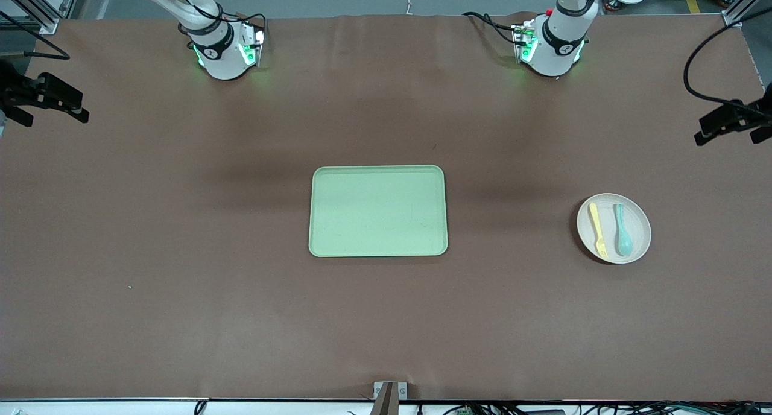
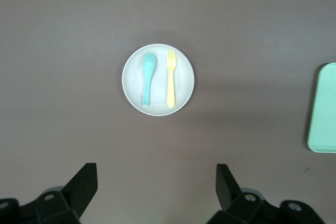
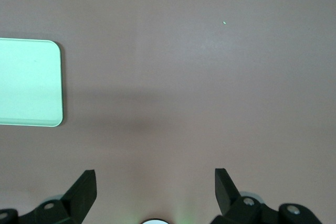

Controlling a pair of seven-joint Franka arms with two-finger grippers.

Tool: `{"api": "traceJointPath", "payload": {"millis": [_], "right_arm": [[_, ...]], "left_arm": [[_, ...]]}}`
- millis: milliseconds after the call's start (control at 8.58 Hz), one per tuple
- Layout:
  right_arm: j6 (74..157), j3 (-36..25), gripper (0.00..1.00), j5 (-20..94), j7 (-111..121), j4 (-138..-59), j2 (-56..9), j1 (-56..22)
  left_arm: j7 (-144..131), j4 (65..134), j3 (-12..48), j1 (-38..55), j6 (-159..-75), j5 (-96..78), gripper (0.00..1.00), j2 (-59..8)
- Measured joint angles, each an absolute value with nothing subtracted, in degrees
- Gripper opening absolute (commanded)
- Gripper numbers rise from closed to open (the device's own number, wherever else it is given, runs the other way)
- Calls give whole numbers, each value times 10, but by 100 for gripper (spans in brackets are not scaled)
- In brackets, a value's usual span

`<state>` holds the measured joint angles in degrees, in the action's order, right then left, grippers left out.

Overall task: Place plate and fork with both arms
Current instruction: 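Reach the left gripper toward the white plate's rim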

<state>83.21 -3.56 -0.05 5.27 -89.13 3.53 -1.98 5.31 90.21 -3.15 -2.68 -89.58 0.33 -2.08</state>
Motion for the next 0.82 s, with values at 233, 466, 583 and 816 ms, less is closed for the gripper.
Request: {"api": "traceJointPath", "payload": {"millis": [233, 466, 583, 816], "right_arm": [[834, -36, 99, 0, 53, -893, 35, -20], [835, -36, 100, 0, 53, -896, 34, -20], [836, -36, 100, 0, 53, -896, 34, -21], [836, -35, 99, 0, 53, -897, 34, -21]], "left_arm": [[150, 903, -32, -90, -905, -21, 99, -82], [278, 904, -33, -167, -953, -90, 97, -166], [333, 906, -33, -189, -985, -109, 95, -216], [388, 907, -30, -198, -1064, -125, 86, -314]]}}
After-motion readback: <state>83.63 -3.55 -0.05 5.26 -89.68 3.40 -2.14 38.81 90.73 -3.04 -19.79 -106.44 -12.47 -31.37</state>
